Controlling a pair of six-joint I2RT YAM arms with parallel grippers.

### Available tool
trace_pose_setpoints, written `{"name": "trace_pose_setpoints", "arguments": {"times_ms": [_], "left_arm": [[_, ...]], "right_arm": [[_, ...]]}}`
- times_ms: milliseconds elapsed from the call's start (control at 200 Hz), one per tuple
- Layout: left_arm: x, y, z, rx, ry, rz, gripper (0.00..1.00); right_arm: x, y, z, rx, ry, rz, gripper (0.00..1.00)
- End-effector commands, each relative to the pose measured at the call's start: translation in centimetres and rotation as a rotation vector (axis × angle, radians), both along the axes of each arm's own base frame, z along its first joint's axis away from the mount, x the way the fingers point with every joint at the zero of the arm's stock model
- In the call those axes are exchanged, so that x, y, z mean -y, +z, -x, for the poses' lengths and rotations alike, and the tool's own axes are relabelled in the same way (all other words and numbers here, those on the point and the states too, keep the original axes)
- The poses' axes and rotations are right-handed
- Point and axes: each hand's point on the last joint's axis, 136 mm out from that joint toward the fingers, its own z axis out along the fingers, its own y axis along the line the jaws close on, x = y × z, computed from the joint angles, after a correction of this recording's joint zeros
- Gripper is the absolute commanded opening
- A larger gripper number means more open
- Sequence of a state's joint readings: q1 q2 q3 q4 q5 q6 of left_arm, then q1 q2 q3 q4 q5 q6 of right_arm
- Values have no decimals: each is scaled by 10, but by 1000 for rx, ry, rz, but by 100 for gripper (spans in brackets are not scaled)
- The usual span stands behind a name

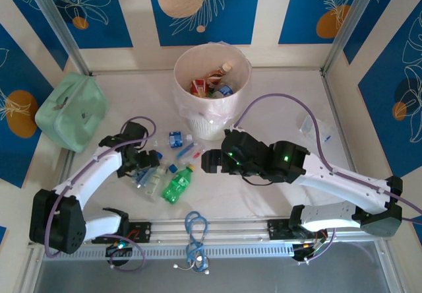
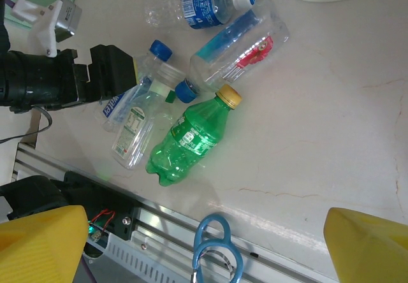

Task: Put the plastic bottles in the bin

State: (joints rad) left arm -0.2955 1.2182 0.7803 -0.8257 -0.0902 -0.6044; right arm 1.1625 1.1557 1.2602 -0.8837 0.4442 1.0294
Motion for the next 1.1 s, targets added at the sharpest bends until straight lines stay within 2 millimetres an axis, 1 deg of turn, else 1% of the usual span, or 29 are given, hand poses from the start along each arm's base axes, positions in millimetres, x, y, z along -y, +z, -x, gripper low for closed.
{"name": "trace_pose_setpoints", "arguments": {"times_ms": [0, 165, 305, 360, 435, 570, 735, 785, 995, 1095], "left_arm": [[3, -8, 5, -30, 22, 28, 100], [3, -10, 15, -38, 39, 43, 100], [6, -18, 22, -75, 70, 74, 100], [5, -22, 23, -81, 93, 69, 100], [-2, -26, 23, -89, 142, 48, 100], [-8, -28, 23, -99, 195, 46, 100], [-5, -30, 24, -98, 208, 72, 98], [-6, -32, 25, -102, 208, 68, 96], [-9, -40, 35, -124, 201, 55, 80], [-11, -36, 34, -110, 191, 47, 72]], "right_arm": [[0, 3, 0, -8, -1, -4, 96], [1, 3, -1, -7, -3, -4, 97], [-1, 1, -2, -10, -1, -6, 98], [-3, 1, -2, -13, 0, -8, 98], [-4, 0, -1, -15, 4, -7, 98], [0, -1, 0, -17, 2, -2, 98], [2, -3, -1, -18, -6, -5, 99], [1, -4, -1, -18, -4, -8, 98], [0, -4, -2, -17, -3, -10, 95], [0, -4, -2, -18, -3, -10, 94]]}}
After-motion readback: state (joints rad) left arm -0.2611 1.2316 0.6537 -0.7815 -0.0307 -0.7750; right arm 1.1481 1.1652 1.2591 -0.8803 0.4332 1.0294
